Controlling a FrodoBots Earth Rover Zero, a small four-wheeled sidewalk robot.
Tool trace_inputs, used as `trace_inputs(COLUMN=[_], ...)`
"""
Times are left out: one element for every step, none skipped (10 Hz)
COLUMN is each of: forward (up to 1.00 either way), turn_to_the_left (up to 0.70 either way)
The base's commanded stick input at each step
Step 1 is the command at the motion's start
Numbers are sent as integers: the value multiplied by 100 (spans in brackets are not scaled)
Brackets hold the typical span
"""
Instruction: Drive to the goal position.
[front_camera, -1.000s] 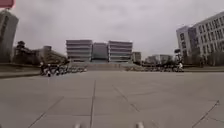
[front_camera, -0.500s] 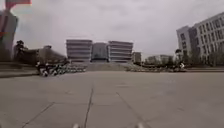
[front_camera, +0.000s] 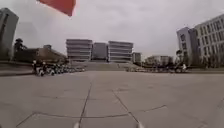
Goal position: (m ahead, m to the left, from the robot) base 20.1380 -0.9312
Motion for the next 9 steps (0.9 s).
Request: trace_inputs(forward=[85, 85, 85, 85, 85, 85, 85, 85, 85], turn_to_the_left=[0, 0, 0, 0, 0, 0, 0, 0, 0])
